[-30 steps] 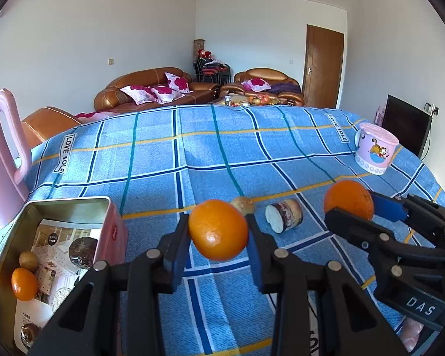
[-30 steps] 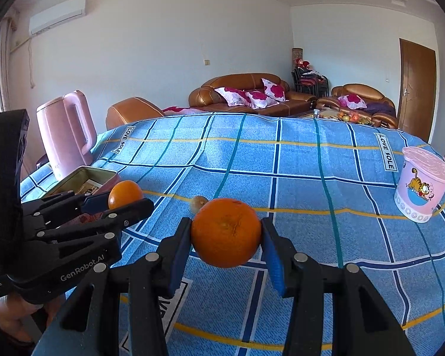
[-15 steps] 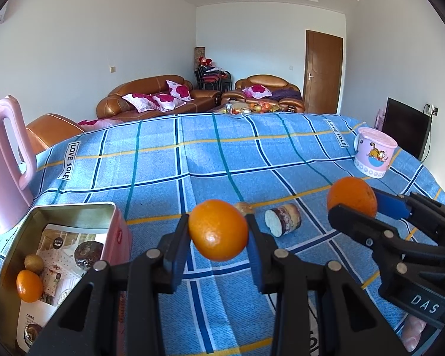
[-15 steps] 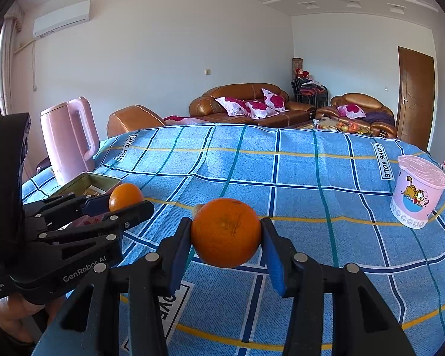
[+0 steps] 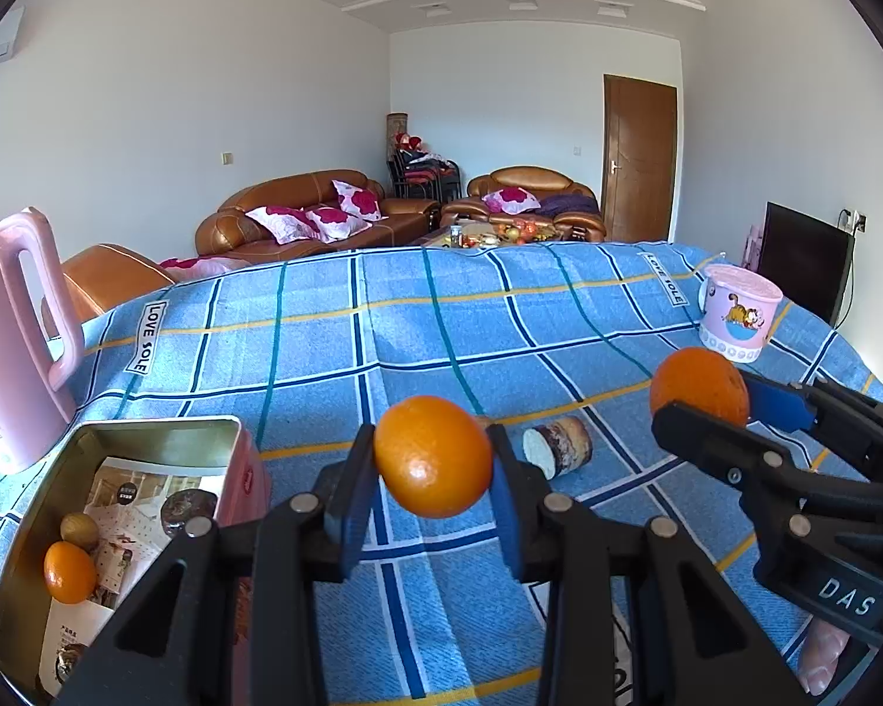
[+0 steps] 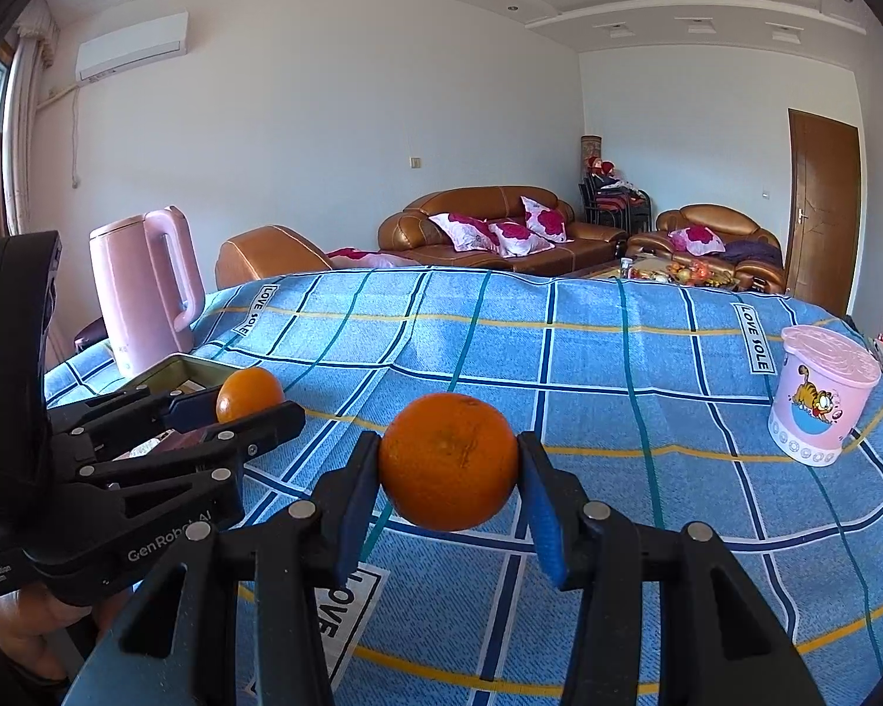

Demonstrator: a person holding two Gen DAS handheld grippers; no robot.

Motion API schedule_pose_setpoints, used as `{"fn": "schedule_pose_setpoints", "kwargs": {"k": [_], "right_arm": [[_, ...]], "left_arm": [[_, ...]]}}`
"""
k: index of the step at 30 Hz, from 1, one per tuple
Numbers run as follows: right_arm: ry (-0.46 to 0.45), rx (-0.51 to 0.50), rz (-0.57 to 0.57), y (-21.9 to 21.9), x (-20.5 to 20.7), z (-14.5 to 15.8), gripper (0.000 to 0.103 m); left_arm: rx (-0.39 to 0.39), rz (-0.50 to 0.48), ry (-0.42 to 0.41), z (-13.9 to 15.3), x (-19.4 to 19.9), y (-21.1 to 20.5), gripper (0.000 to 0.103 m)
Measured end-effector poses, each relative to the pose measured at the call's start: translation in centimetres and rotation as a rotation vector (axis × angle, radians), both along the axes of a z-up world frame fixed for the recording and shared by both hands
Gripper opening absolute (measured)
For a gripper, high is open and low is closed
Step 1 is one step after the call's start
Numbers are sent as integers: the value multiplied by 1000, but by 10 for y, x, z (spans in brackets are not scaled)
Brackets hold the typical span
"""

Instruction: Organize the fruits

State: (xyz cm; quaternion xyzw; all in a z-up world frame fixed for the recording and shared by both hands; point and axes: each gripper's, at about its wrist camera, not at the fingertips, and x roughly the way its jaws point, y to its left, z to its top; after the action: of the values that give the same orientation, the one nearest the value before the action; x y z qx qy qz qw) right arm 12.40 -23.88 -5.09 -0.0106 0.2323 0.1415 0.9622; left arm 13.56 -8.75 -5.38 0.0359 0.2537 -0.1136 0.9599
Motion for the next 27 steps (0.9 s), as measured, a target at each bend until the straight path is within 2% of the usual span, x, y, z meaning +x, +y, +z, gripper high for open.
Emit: {"fn": "schedule_pose_setpoints", "kwargs": {"k": [27], "right_arm": [[-82, 8, 5, -2, -17, 5, 48]], "left_arm": [[-6, 9, -66, 5, -11, 2, 37]]}}
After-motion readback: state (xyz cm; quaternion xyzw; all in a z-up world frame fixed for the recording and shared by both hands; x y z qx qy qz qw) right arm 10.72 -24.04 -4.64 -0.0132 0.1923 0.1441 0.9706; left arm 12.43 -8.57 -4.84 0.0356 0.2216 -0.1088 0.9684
